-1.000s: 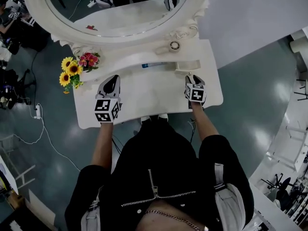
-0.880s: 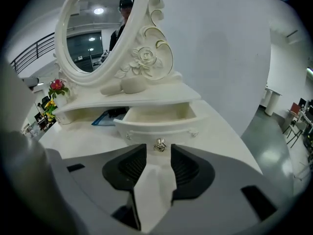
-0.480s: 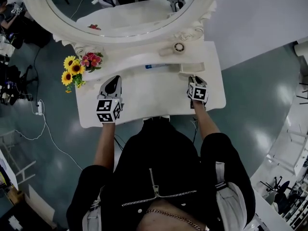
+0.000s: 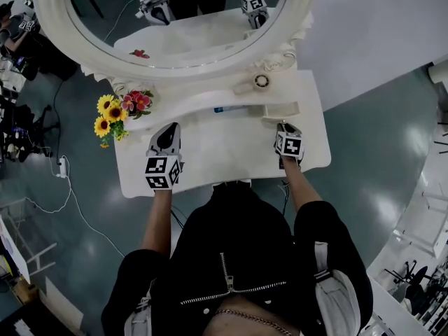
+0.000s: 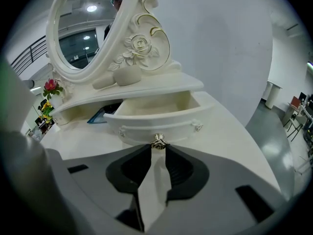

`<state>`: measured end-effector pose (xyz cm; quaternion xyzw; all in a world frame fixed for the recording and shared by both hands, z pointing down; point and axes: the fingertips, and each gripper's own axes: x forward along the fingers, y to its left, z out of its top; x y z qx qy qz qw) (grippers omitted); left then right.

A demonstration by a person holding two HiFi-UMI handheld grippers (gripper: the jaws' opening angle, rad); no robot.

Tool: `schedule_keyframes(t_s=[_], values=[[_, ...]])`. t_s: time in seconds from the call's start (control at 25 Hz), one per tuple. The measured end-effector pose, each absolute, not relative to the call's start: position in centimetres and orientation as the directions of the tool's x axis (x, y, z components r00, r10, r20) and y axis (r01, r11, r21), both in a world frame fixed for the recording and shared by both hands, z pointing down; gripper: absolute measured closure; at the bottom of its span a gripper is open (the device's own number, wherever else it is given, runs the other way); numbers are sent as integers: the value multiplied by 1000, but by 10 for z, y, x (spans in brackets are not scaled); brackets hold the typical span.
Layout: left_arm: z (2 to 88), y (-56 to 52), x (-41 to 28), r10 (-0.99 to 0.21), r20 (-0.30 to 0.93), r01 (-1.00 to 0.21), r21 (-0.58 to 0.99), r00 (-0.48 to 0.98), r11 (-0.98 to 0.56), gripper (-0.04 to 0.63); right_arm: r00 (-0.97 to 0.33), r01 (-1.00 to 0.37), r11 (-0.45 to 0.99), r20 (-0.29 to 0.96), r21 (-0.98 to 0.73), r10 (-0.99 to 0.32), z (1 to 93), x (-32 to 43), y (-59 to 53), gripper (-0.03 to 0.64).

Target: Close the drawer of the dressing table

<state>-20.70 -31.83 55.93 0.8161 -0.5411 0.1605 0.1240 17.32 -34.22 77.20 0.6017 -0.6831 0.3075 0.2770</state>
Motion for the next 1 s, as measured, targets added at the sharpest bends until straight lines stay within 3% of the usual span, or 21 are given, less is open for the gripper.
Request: schedule_keyframes(t_s=[1.0], values=[[561,-325,-213,-850,392,-929,34,351,-368,574,-142,-989,117,737,-86,-661,755,175,-359,520]])
